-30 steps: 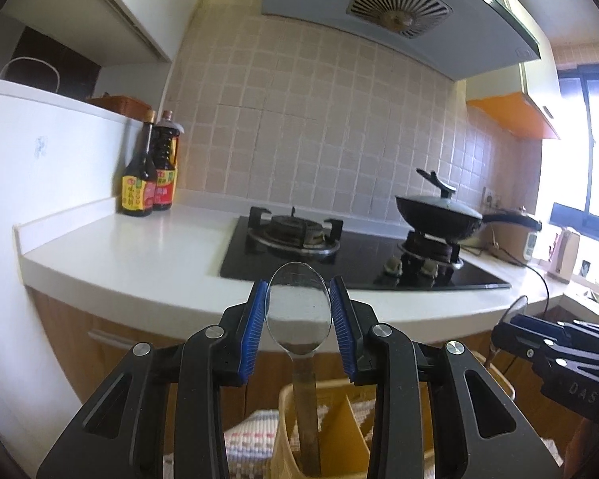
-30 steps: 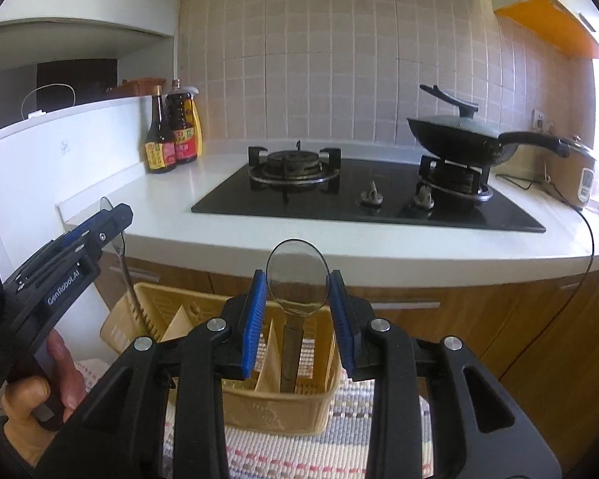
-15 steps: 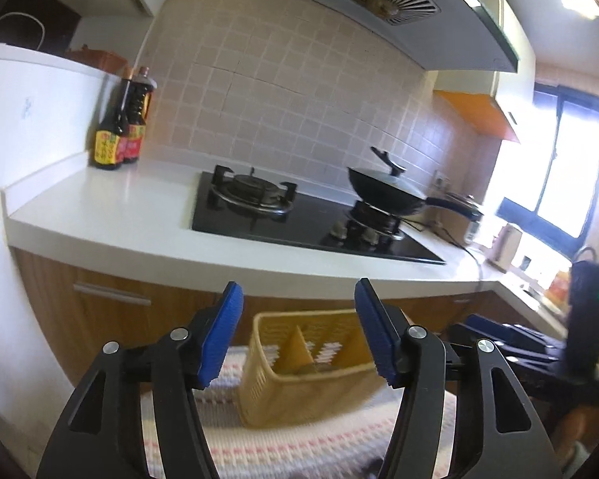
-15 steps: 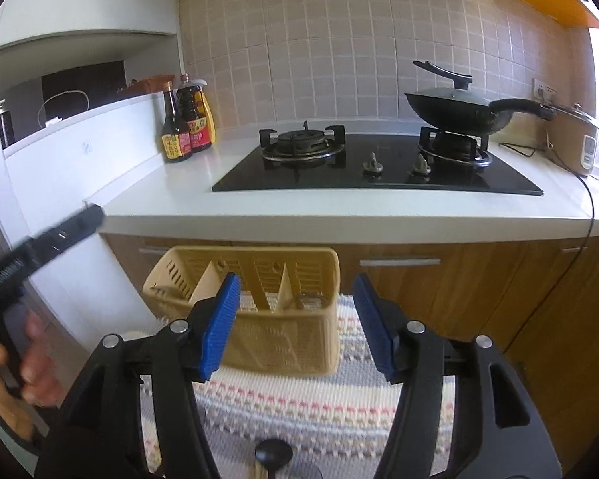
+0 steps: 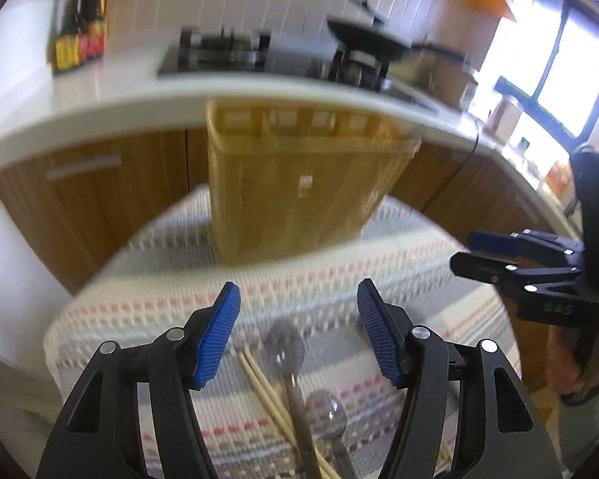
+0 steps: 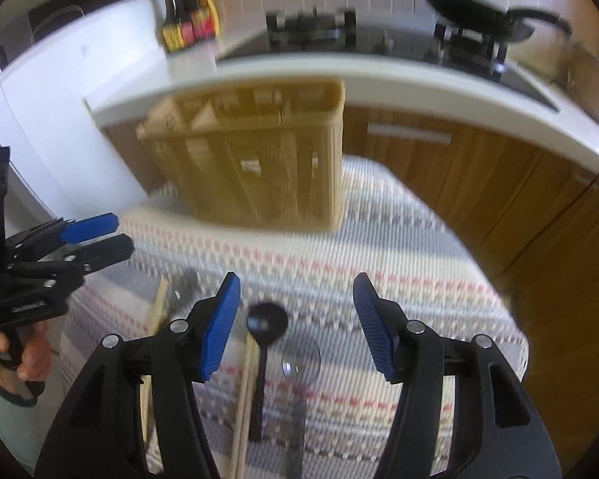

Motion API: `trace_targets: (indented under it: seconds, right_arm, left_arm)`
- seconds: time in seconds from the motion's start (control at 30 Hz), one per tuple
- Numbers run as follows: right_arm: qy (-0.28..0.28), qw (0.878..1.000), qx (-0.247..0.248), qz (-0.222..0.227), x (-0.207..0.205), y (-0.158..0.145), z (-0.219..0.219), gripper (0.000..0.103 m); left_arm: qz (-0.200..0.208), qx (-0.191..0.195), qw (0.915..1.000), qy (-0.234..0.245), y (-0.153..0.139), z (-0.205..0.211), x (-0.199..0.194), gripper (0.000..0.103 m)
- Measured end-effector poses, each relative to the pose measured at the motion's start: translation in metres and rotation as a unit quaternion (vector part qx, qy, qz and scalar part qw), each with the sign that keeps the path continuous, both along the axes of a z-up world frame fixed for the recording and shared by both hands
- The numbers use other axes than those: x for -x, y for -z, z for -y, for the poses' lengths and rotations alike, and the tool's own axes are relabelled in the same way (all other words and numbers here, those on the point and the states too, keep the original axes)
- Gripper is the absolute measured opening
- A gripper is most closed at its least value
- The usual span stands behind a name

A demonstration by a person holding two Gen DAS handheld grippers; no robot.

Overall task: Organize utensils
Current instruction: 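Move both tools back down to the remaining utensils, then grasp a clear spoon with the left tool while the right tool grasps another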

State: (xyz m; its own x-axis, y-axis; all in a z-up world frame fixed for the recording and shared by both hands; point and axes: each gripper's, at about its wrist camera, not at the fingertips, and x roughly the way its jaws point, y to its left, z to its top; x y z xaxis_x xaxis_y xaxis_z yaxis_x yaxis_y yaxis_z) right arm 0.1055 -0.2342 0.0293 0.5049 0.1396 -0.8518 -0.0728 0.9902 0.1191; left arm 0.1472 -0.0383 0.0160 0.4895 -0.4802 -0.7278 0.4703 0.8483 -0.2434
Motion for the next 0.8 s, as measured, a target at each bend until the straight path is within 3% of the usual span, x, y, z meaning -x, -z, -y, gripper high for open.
trace_targets:
  seconds: [0.2,0.37,0.57,0.77,0.8]
  right_arm:
    - [-0.010,0.996,-0.011,-0.083,-0.006,0.041,0.003,0.055]
    - [-0.012,0.990,-0.035,-0.138,-0.006,0.068,0.010,0.055]
    - [-0.019,0.987,-0.037,-0.153,-0.002,0.077,0.011,0.055]
    - [-0.026,0.985,-0.033,-0.169,0.002,0.088,-0.002,0.055]
    - [-0.026,0.984,-0.031,-0.171,0.001,0.089,-0.005,0.055]
  left_arm:
    - [-0.057,-0.070,0.9959,0.009,0.045,0.023,-0.017,0.058]
    - [-0.092,-0.099,0.9906,0.021,0.068,0.037,-0.029,0.058]
    - [-0.081,-0.148,0.9855,0.016,0.079,0.053,-0.030,0.055]
    - [-0.064,-0.182,0.9812,0.009,0.079,0.065,-0.025,0.038]
    - [-0.063,-0.184,0.9809,0.008,0.079,0.067,-0.025,0.031]
